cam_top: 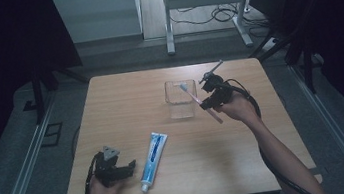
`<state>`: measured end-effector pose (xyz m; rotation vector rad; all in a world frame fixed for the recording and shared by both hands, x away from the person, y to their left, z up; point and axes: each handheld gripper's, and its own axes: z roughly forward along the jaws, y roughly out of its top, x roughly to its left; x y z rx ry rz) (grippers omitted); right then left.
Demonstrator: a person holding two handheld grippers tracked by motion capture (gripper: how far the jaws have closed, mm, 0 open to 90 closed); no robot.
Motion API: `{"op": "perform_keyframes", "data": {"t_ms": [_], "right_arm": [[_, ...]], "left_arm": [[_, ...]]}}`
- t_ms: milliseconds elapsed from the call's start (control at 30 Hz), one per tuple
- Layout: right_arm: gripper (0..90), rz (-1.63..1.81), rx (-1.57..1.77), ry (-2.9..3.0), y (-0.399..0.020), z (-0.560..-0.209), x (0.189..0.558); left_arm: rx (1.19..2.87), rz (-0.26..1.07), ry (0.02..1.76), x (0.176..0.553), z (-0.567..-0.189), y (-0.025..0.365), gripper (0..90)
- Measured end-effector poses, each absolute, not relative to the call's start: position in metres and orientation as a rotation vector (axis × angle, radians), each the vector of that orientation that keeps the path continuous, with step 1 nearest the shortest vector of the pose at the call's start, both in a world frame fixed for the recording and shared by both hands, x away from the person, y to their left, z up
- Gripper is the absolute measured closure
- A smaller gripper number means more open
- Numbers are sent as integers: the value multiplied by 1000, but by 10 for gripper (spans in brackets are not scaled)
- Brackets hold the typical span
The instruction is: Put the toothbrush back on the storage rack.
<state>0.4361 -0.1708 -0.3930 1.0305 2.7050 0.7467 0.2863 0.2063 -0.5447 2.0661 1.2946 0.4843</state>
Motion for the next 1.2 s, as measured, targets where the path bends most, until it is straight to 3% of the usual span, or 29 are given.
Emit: {"op": "perform_keyframes", "data": {"t_ms": [1200], "right_arm": [[786,1009,1039,2540,-142,-370,478]], "left_arm": [[2057,485,1298,286,-545,206,141]]}}
